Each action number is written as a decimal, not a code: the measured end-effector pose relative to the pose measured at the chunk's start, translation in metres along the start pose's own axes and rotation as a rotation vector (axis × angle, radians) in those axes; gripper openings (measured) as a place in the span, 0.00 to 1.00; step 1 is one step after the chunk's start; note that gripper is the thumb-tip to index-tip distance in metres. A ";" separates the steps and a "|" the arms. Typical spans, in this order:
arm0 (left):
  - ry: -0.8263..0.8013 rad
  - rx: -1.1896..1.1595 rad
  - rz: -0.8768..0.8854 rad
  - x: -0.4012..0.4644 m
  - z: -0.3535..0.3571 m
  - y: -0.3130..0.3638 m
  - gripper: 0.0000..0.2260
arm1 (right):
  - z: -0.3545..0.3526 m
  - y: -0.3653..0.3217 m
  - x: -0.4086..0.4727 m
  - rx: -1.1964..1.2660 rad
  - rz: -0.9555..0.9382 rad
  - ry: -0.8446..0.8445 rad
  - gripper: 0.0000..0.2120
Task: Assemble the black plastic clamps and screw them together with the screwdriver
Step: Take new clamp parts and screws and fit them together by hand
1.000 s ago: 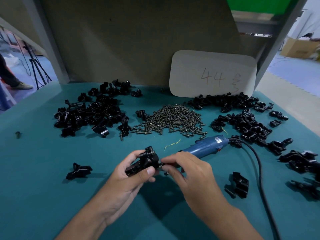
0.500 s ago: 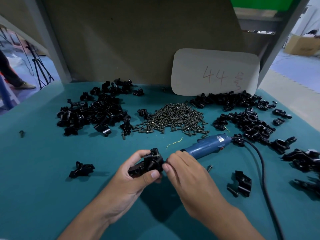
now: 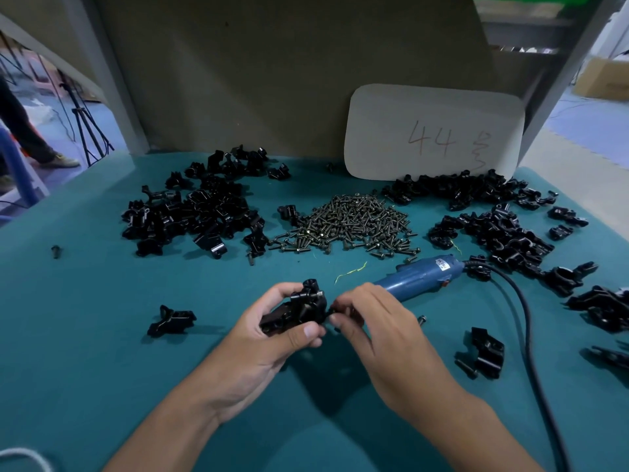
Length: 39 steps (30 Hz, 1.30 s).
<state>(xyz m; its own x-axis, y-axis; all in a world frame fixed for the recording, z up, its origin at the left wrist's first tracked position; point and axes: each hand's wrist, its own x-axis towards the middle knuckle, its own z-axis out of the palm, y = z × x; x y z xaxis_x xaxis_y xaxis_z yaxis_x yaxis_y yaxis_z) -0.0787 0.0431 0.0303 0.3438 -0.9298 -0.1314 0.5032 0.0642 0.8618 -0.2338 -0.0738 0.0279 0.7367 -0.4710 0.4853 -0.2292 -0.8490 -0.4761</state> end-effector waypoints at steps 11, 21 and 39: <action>-0.045 0.234 0.017 0.000 -0.003 0.000 0.19 | 0.001 -0.002 -0.002 -0.071 0.015 -0.066 0.13; -0.136 0.063 0.029 0.003 -0.003 -0.008 0.19 | -0.002 -0.006 0.001 -0.176 0.066 -0.070 0.16; -0.160 0.017 0.033 0.005 -0.006 -0.012 0.19 | -0.017 -0.007 0.003 -0.194 0.012 -0.183 0.12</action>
<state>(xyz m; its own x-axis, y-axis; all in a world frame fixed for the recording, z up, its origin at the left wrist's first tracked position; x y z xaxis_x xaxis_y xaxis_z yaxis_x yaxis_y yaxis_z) -0.0785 0.0394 0.0164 0.2287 -0.9732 -0.0241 0.4795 0.0911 0.8728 -0.2414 -0.0733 0.0454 0.8318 -0.4450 0.3318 -0.3431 -0.8821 -0.3229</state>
